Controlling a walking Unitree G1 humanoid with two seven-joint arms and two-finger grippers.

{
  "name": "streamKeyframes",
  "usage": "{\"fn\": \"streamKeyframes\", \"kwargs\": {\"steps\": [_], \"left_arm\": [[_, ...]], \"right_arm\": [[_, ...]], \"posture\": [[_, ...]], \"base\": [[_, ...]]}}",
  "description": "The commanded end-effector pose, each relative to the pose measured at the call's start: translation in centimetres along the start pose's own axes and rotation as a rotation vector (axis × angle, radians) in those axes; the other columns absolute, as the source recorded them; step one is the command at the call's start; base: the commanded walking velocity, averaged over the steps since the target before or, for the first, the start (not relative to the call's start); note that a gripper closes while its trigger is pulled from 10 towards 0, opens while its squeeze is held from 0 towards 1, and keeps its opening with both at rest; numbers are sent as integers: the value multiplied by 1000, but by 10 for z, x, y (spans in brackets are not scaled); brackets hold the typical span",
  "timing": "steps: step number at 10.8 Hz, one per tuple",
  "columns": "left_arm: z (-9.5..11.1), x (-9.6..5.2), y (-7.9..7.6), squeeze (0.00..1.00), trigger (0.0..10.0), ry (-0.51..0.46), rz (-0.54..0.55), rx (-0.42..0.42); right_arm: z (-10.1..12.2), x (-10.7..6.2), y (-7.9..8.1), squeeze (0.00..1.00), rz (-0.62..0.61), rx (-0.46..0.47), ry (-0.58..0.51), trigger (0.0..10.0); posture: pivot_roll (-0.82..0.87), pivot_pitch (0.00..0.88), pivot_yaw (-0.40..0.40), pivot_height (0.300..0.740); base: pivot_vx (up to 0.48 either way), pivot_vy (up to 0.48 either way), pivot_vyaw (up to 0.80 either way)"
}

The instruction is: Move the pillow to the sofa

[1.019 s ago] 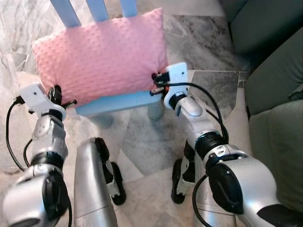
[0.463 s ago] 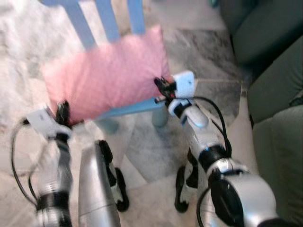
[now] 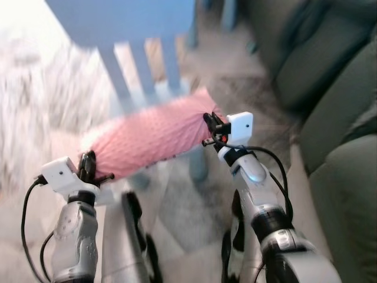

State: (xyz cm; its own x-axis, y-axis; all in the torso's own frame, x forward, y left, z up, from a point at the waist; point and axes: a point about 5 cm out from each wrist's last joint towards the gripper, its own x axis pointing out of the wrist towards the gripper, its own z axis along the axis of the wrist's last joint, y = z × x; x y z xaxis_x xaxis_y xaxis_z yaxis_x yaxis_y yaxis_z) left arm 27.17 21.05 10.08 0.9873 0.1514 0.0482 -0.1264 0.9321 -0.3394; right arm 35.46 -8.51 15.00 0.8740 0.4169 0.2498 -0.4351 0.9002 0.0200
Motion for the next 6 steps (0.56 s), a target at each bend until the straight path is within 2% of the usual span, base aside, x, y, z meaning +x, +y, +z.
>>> {"fn": "streamKeyframes", "kwargs": {"steps": [1,3,5,6], "left_arm": [[-3,-12,-5,0,0,33,-24,19],[-4,-21,-13,0,0,54,-66,32],[0,-21,-14,0,0,60,-69,32],[1,-18,-12,0,0,56,-54,21]], "right_arm": [[6,-6,-1,0,12,-22,-21,0],[11,-18,-10,0,-15,-33,-21,0],[12,-31,-12,0,-26,-30,3,0],[12,-31,-12,0,-35,-22,12,0]], "posture": [[-120,120,74,506],[-135,94,83,506],[-153,61,94,506],[-155,52,93,506]], "base": [[0,0,0],[0,0,0],[0,0,0],[0,0,0]]}}
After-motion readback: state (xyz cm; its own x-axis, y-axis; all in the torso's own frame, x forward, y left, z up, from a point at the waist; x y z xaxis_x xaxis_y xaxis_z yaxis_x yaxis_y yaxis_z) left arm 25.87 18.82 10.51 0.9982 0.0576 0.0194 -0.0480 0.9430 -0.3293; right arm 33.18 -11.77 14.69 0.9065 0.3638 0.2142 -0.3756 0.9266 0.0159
